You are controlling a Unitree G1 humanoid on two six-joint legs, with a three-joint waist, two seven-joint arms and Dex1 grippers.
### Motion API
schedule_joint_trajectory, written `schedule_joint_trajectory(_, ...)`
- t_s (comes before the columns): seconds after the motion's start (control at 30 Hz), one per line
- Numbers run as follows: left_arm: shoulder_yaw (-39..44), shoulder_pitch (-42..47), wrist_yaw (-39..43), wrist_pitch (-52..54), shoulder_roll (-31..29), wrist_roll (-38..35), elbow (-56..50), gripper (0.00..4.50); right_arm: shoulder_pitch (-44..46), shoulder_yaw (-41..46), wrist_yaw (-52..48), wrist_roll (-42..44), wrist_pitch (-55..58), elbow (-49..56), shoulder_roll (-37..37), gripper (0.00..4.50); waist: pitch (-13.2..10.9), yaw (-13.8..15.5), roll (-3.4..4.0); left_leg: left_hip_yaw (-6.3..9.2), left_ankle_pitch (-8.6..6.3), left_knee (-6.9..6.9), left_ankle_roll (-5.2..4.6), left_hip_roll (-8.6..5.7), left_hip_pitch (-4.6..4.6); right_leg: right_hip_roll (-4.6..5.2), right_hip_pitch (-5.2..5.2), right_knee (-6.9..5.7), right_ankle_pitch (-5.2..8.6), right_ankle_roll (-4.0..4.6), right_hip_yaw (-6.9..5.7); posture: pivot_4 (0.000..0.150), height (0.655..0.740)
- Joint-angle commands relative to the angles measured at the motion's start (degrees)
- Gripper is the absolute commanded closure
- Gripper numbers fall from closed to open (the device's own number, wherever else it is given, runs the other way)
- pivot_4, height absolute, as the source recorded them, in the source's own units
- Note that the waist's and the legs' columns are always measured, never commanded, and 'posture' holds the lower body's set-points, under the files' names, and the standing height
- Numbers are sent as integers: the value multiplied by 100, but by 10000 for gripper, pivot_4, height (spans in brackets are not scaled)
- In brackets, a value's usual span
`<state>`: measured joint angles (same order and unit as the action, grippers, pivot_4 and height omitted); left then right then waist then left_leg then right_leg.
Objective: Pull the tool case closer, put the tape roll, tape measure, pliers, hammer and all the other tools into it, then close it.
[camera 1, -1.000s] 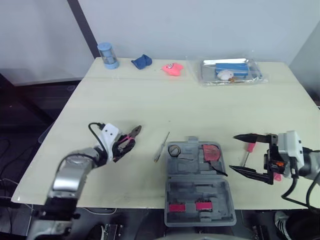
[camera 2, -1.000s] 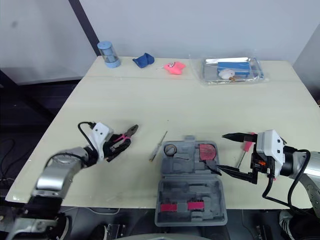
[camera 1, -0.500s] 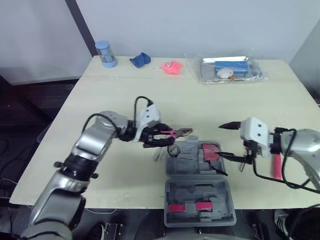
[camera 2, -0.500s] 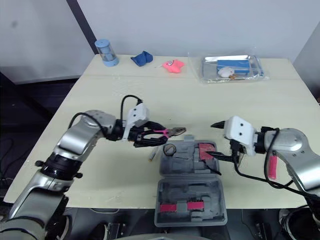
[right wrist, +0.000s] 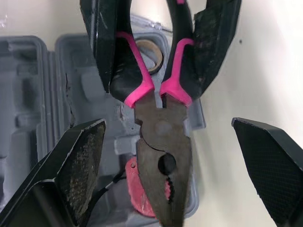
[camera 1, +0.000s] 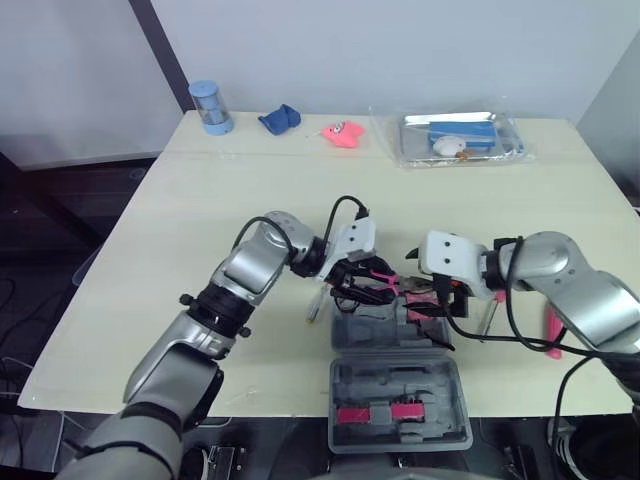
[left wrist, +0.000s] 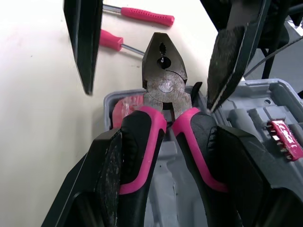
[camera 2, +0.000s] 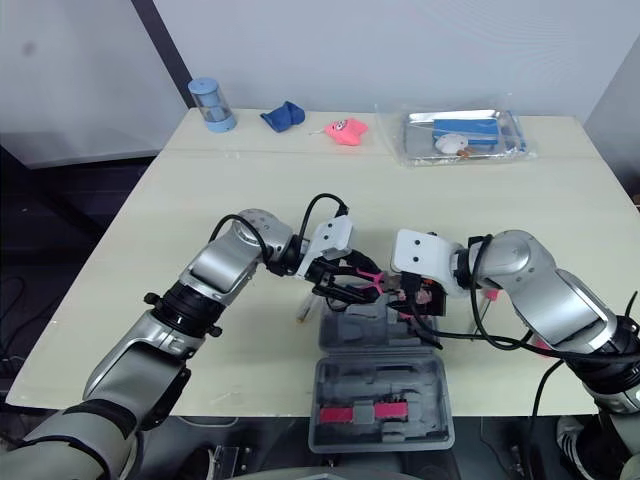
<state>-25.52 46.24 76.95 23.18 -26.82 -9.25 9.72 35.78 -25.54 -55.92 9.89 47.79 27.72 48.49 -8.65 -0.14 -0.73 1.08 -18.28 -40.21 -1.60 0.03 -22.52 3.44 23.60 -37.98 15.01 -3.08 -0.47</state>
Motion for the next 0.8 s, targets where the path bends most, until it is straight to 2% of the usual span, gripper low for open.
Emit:
schedule_joint_trajectory(0.03,63,109,-17,-121,106,-12,-83,19888,200,-69,-33,-36,301,154,-41,0,0,-14,0,1,0,0,0,0,-1,0,0,0,0,0,-1,1500,7400)
schedule_joint_trajectory(0.07,64,107,-17,-136,113,8,-84,19888,229,-102,-35,-47,347,146,-52,0,0,-16,0,7,0,-3,0,0,-6,1,2,0,0,0,-5,1500,7400)
schedule_joint_trajectory(0.17,82,84,-22,-132,127,37,-114,19888,289,-165,-42,-63,441,120,-79,6692,0,-40,0,16,1,-6,1,-2,-13,2,3,0,0,0,-13,1500,7400)
schedule_joint_trajectory(0.2,87,75,-17,-135,128,46,-128,19888,304,-175,-39,-66,461,108,-93,12177,0,-49,0,17,1,-6,1,-2,-13,2,3,0,0,0,-14,1500,7400)
schedule_joint_trajectory(0.23,93,69,-22,-139,132,53,-136,19888,318,-182,-35,-65,471,87,-113,15482,0,-54,0,19,1,-6,1,-2,-13,2,3,0,0,0,-15,1500,7400)
schedule_joint_trajectory(0.27,103,61,-33,-130,138,52,-151,19888,331,-193,-31,-66,479,74,-126,21908,0,-56,0,20,1,-6,1,-2,-13,2,3,0,0,0,-15,1500,7400)
schedule_joint_trajectory(0.33,95,51,-24,-145,121,71,-168,19888,353,-221,-54,-69,483,57,-131,28971,0,-58,0,20,1,-6,1,-2,-13,2,3,0,0,0,-15,1500,7400)
schedule_joint_trajectory(0.37,98,44,-20,-159,116,88,-163,19888,362,-225,-59,-75,486,45,-143,34279,0,-57,0,21,1,-7,1,-4,-15,2,4,-1,0,0,-15,1500,7400)
schedule_joint_trajectory(0.8,241,-92,-72,-367,63,71,-116,19888,246,-278,-86,-252,311,12,-102,34795,0,-56,1,24,1,-8,2,-6,-15,4,4,-2,0,0,-16,1500,7400)
